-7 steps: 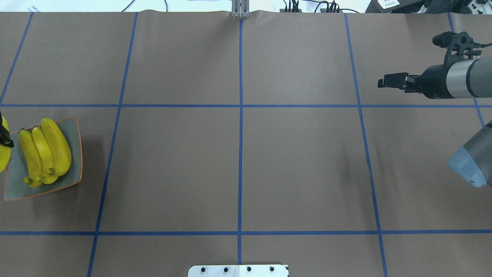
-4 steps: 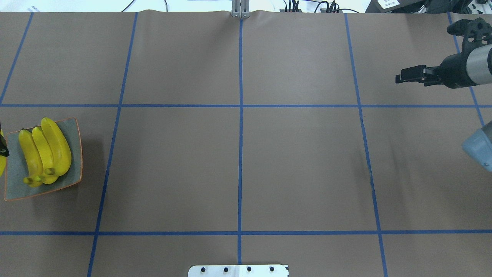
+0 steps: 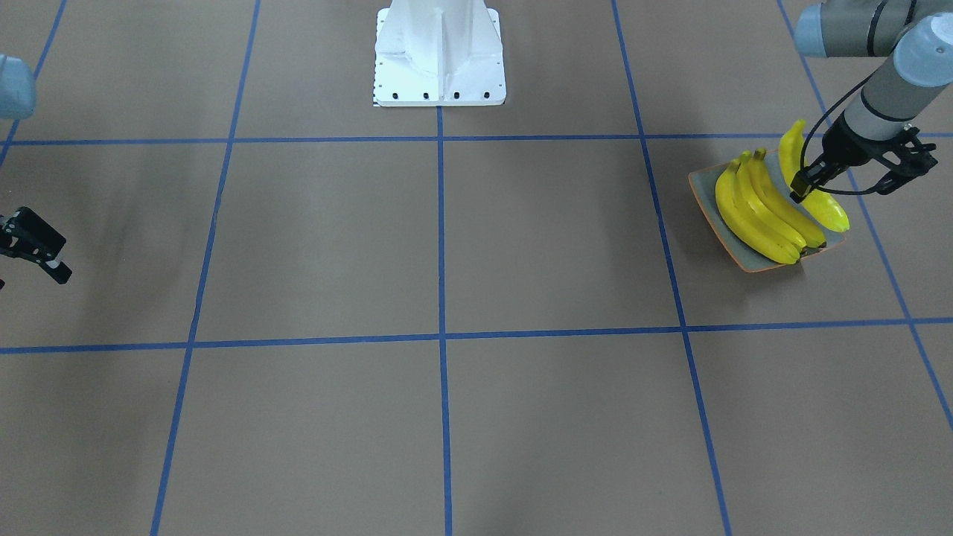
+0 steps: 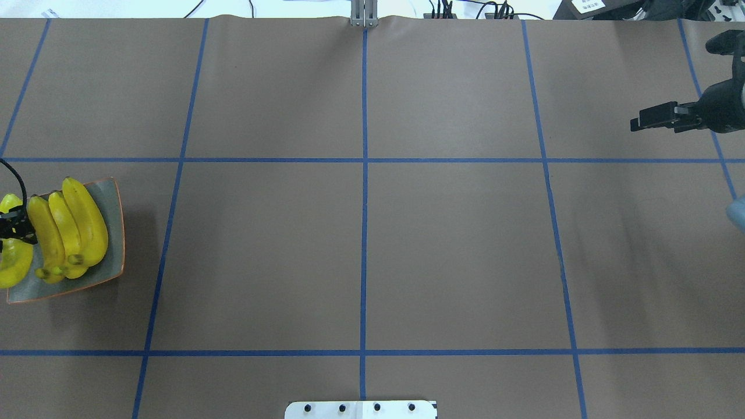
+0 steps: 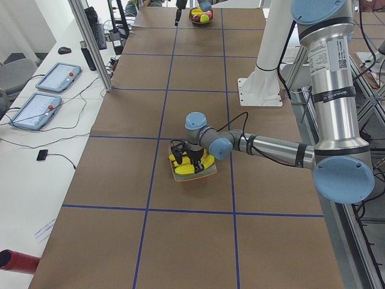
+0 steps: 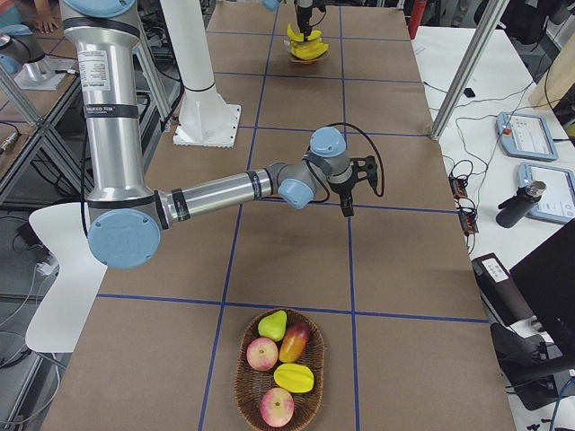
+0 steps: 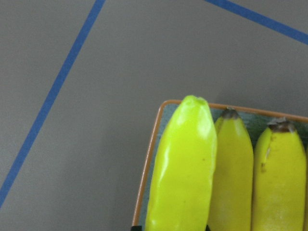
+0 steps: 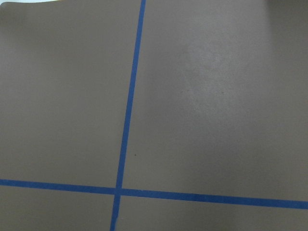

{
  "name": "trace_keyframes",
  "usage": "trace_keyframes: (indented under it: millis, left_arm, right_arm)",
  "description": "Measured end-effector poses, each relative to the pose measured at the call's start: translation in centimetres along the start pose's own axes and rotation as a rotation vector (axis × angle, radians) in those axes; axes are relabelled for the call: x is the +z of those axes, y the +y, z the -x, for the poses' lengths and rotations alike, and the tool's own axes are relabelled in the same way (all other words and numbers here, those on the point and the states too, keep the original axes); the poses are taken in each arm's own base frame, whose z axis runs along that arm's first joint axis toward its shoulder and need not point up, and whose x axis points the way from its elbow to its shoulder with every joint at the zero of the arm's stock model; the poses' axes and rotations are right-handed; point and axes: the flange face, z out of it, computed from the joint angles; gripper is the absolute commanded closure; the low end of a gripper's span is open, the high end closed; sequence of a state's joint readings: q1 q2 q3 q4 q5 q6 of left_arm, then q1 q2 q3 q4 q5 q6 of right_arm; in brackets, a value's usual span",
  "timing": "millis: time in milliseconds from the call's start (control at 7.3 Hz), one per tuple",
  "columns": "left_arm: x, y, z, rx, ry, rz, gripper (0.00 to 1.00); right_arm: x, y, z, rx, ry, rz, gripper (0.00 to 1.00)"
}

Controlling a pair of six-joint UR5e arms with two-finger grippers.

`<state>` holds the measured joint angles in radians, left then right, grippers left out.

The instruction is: Transfer all bananas from basket to plate

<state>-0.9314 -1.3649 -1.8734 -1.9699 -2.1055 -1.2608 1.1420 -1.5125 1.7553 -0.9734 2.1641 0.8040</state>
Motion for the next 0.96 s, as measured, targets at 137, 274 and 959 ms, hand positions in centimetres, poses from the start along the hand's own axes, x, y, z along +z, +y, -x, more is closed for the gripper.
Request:
trace_keyframes:
  millis: [137, 274, 959]
  left_arm:
    - [0.30, 0.27, -0.26, -0.003, -0.003, 0.005, 1.00]
    - [0.46, 0.41, -0.28, -0.004, -0.006, 0.007, 1.00]
    - [0.88, 0.45, 0.36, -0.015, -0.020, 0.008, 1.00]
  right_arm:
    - [0.06, 0.00, -0.09, -0.002, 0.001, 0.001, 0.00]
    - [0.07, -0.01, -0.14, -0.001, 0.002, 0.000, 0.00]
    - [0.15, 0.03, -0.18, -0.001, 0.005, 0.000, 0.00]
